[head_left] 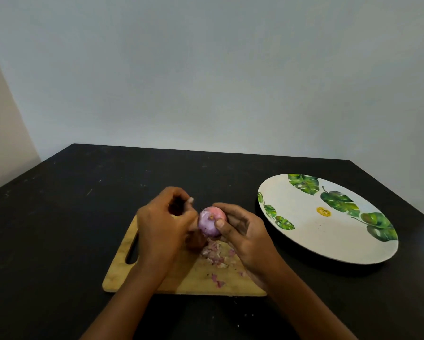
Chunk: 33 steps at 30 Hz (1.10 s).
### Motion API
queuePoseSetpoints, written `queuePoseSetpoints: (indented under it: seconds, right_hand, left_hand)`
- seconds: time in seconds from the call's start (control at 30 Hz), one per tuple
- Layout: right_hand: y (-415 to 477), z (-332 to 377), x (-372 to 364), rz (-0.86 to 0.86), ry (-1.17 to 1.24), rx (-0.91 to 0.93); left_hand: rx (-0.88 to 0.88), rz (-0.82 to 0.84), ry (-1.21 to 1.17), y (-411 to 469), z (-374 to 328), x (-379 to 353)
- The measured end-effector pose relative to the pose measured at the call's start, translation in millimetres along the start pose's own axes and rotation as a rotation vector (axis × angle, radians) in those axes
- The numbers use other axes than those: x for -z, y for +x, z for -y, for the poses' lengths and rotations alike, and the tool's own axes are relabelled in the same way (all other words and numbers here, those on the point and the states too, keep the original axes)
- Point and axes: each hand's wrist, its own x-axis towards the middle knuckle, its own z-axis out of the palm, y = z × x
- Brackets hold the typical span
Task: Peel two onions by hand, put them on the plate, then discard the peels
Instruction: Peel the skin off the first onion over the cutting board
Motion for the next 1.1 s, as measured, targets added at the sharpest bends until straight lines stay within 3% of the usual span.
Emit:
queuePoseSetpoints:
  seconds: [0.1, 0.3, 0.43, 0.57, 0.73, 0.87, 1.1]
  right_hand:
    - [2, 0, 4, -0.025, 0.174, -0.065]
    - [8, 0, 7, -0.087, 0.466, -0.179]
    - [8, -1, 9, -0.069, 0.542, -0.195]
    - [4, 0, 10, 0.027, 0.478, -0.182]
    - [3, -1, 8, 0.033, 0.171, -0.089]
    - [4, 0, 11, 0.031, 0.165, -0.08]
    - [1, 1, 9, 0.032, 0.067, 0.011]
  left_hand:
    - [0.162, -0.137, 0.026, 15, 15, 13]
    - [0.097, 0.122, 0.293, 9, 26, -2]
    - [0.109, 0.216, 0.016, 3, 9, -6]
    - [0.113, 0.384, -0.09, -4, -4, -11]
    - [0.234, 0.403, -0.199, -1, -4, -6]
    - [0.371, 0.484, -0.413, 4, -6, 3]
    - [0.406, 0.42, -0.357, 0, -10, -2]
